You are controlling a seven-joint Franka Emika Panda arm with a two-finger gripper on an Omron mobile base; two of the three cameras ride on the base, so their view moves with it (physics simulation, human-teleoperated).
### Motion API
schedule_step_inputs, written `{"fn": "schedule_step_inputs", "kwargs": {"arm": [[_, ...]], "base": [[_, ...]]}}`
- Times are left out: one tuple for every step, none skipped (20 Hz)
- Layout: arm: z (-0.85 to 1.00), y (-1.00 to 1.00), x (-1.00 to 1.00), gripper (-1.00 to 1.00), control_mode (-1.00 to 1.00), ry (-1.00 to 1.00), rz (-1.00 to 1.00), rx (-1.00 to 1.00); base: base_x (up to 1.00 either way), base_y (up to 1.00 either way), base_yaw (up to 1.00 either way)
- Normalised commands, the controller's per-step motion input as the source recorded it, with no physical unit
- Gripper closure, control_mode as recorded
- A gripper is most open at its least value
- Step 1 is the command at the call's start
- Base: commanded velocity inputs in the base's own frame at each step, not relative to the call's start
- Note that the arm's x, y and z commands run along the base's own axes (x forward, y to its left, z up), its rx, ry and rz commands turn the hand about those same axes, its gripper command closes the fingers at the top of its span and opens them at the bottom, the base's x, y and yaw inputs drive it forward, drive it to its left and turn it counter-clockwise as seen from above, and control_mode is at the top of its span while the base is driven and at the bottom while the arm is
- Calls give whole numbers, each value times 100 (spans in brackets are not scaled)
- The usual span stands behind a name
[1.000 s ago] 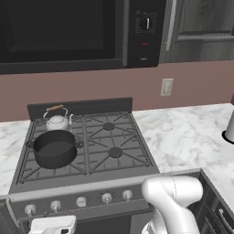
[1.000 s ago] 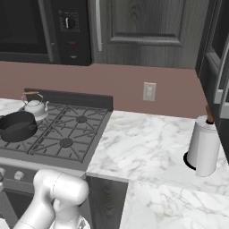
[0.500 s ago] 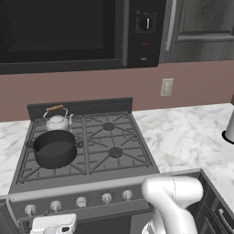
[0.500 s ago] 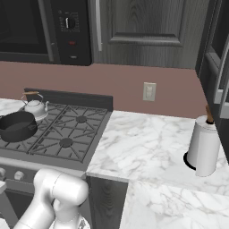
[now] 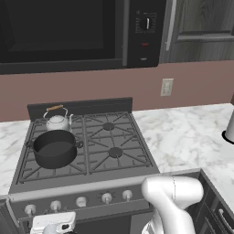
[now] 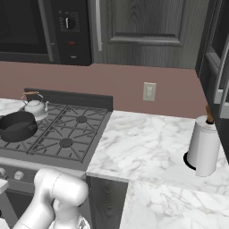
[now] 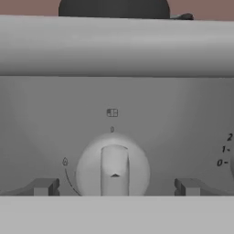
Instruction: Pick the kettle from the cabinet and place it on a stove burner. Then pick the pot from the counter and place it on another stove burner. Finally, turn both burners on.
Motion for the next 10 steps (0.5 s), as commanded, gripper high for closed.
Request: {"fn": "schedule_step_inputs", "kwargs": {"arm": [[-8, 9, 12, -100, -100, 0, 1, 0], [-7, 10, 8, -100, -100, 0, 2, 0], [-5, 8, 7, -100, -100, 0, 2, 0], [-1, 9, 5, -100, -100, 0, 2, 0], [0, 7, 4, -100, -100, 0, 3, 0], [0, 7, 0, -100, -100, 0, 3, 0], [0, 2, 0, -100, -100, -1, 2, 0], [3, 1, 2, -100, -100, 0, 1, 0], [8, 0, 0, -100, -100, 0, 1, -1], [4, 0, 0, -100, -100, 0, 1, 0]], "base": [[0, 0, 0], [0, 0, 0], [0, 0, 0], [0, 0, 0], [0, 0, 0], [0, 0, 0], [0, 0, 0], [0, 0, 0], [0, 0, 0], [0, 0, 0]]}}
